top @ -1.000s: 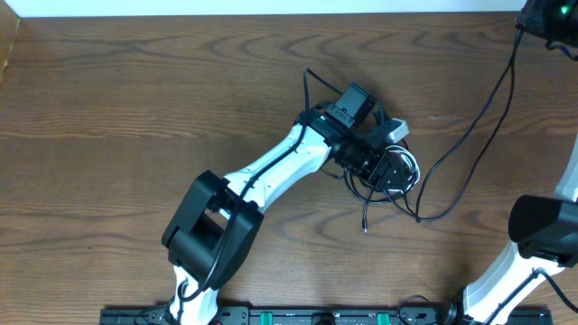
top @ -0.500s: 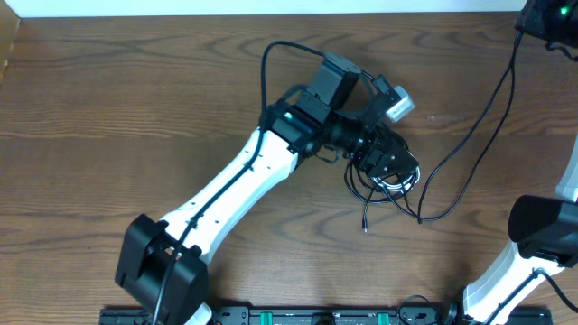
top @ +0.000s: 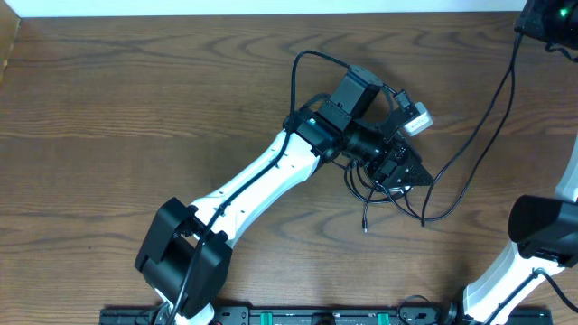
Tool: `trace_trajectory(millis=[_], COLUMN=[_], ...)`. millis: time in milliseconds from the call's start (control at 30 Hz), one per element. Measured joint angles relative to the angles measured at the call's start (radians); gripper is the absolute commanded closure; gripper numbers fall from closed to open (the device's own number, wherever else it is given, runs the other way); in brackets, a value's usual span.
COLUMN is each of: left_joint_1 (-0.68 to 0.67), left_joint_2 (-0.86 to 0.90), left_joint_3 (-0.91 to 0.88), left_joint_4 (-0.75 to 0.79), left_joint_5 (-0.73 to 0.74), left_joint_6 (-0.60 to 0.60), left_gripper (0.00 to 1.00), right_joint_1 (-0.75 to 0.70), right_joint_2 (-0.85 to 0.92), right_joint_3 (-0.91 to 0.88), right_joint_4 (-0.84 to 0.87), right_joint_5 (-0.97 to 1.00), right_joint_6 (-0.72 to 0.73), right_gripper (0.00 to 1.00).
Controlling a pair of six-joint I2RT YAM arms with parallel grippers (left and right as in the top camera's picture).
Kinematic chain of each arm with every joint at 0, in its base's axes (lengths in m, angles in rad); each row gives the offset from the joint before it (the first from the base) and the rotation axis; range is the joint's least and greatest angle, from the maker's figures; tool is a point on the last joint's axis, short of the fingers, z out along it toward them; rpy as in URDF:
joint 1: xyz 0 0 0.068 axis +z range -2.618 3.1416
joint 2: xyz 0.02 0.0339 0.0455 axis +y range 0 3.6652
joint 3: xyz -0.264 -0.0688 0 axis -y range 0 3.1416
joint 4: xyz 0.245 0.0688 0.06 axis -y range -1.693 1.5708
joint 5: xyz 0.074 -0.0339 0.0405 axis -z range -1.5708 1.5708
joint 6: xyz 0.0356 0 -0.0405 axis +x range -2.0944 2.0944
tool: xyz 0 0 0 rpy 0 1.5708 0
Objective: Untangle cables
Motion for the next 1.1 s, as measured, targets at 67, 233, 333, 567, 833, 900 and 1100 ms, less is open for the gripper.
trace_trajectory(millis=[67,233,333,567,833,900,1100], left_joint_1=[0.004,0.028,0.021,-0.034,-0.038,-0.042,-0.039], left_joint_2=[0.0,0.0,0.0,0.001,0.031,0.037,0.04], left_joint_3=[0.0,0.0,0.0,0.0,0.0,0.0,0.0], left_joint_4=[0.003,0.022,0.023,0.023,0.023,0.021,0.029], left_joint_5=[0.021,0.093,0.114,0.097,0.039,0.015,-0.062], left_joint_6=[0.0,0.0,0.0,0.0,0.003,-0.002,-0.029], left_gripper=[0.35,0.35,0.35,0.37,0.66,0.9,0.93], right_joint_1=[0.0,0.0,0.0,0.0,0.0,0.0,0.0], right_joint_2=[0.0,0.0,0.0,0.0,0.0,0.0,0.0], right_joint_3=[0.0,0.0,0.0,0.0,0.0,0.0,0.0], right_joint_4=[0.0,0.0,0.0,-0.011,-0.014,-0.015,-0.019], right_joint_5=[0.0,0.0,0.0,0.0,0.0,0.0,0.0], right_joint_6=[0.0,0.0,0.0,0.0,0.0,0.0,0.0], right_gripper=[0.99,0.99,0.99,0.99,0.99,0.99,0.99])
